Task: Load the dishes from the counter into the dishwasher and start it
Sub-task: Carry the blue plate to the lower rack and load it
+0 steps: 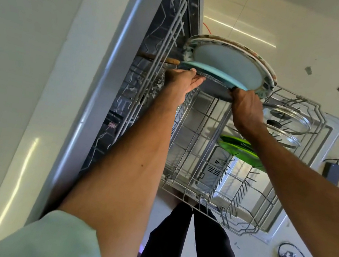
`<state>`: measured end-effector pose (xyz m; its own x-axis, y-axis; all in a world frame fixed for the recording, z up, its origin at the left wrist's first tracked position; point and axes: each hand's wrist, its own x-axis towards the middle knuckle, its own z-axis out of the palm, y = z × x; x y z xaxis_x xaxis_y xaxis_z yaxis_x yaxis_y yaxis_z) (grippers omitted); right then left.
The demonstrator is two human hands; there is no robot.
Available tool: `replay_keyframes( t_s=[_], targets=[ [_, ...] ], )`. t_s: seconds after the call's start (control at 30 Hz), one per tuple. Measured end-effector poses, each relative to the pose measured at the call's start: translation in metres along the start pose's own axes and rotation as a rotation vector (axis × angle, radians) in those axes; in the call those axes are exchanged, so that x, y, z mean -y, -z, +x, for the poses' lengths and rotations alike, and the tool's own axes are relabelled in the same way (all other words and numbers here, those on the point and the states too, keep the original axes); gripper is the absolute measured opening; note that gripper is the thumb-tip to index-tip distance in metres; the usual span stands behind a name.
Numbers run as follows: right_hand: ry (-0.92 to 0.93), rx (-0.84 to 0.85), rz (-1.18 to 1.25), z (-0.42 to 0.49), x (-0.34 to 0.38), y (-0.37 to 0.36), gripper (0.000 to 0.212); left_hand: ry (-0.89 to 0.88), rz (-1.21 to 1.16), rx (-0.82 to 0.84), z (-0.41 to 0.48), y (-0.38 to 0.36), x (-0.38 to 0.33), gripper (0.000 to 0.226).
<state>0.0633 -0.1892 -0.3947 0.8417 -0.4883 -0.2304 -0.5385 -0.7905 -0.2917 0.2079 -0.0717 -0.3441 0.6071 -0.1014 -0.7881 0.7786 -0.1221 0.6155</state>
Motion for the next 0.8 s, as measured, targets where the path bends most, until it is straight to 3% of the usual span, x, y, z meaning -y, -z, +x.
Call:
replay_keyframes(
  t_s=[0.53, 0.67, 0.8],
  targets=[
    [-0.01, 0.024, 0.035, 0.007, -0.005, -0.004, 0.023, 0.035, -0.05, -0.03, 0.012, -0.005, -0.002, 0.03],
    [0.066, 0.085, 0.066, -0.002, -0.003, -0.01, 0.016, 0.038, 0.072, -0.043, 0.013, -0.004, -0.006, 0.027],
    [0.082, 0.166, 0.112, -0.011, 0.001, -0.007, 0.023, 0.016, 0.214, -0.084, 0.019, -0.003, -0.007, 0.027]
  ],
)
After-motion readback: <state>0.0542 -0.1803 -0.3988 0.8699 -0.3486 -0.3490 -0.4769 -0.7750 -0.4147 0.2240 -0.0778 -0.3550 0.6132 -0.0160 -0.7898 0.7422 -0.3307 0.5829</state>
